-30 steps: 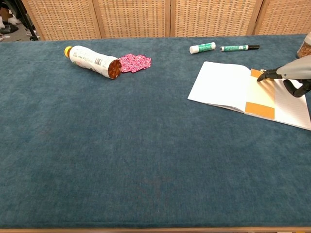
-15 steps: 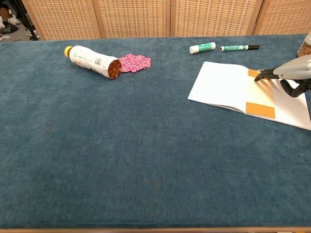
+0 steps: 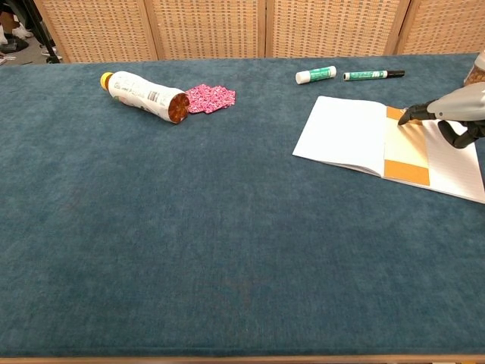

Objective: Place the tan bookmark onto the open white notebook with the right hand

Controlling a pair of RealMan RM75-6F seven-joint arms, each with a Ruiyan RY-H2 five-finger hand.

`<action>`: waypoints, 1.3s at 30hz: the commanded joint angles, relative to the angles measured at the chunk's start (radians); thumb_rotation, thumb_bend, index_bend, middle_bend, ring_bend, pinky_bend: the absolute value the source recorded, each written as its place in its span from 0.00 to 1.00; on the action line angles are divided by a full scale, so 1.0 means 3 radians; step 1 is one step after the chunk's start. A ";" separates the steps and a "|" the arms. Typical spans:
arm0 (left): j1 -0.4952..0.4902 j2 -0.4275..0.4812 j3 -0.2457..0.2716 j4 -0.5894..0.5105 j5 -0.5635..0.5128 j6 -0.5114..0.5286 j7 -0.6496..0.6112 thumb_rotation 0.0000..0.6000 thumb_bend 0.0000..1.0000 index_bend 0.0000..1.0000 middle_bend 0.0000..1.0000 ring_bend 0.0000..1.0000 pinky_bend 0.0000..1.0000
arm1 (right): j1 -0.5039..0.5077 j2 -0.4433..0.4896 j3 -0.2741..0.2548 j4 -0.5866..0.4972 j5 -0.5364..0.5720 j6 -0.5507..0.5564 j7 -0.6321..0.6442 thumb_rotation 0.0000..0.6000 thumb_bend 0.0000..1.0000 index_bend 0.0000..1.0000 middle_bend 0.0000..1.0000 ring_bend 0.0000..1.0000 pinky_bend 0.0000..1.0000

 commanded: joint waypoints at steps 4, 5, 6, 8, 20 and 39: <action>-0.0005 -0.0008 0.0000 -0.0003 -0.0005 -0.0011 0.0018 1.00 0.00 0.00 0.00 0.00 0.00 | 0.0003 0.0015 0.0012 -0.0017 -0.0018 0.0006 0.0031 1.00 1.00 0.00 0.00 0.00 0.06; -0.0005 -0.0008 0.0000 -0.0003 -0.0006 -0.0012 0.0020 1.00 0.00 0.00 0.00 0.00 0.00 | 0.0003 0.0016 0.0014 -0.0020 -0.0021 0.0008 0.0038 1.00 1.00 0.00 0.00 0.00 0.06; -0.0005 -0.0010 -0.0001 -0.0002 -0.0008 -0.0013 0.0020 1.00 0.00 0.00 0.00 0.00 0.00 | 0.0003 0.0019 0.0018 -0.0026 -0.0028 0.0015 0.0050 1.00 1.00 0.00 0.00 0.00 0.06; -0.0005 -0.0010 -0.0002 -0.0004 -0.0011 -0.0013 0.0020 1.00 0.00 0.00 0.00 0.00 0.00 | 0.0003 0.0026 0.0029 -0.0040 -0.0039 0.0036 0.0069 1.00 1.00 0.00 0.00 0.00 0.06; 0.0004 0.0010 -0.0017 -0.0004 -0.0010 0.0027 -0.0026 1.00 0.00 0.00 0.00 0.00 0.00 | -0.0163 0.0482 0.0274 -0.0736 -0.0278 0.0818 0.0416 1.00 0.36 0.00 0.00 0.00 0.04; 0.0287 -0.0020 -0.0101 -0.0103 0.0008 0.0593 0.0118 1.00 0.00 0.00 0.00 0.00 0.00 | -0.1820 0.0882 -0.0004 -0.1889 -0.0888 0.3573 0.0526 1.00 0.00 0.00 0.00 0.00 0.00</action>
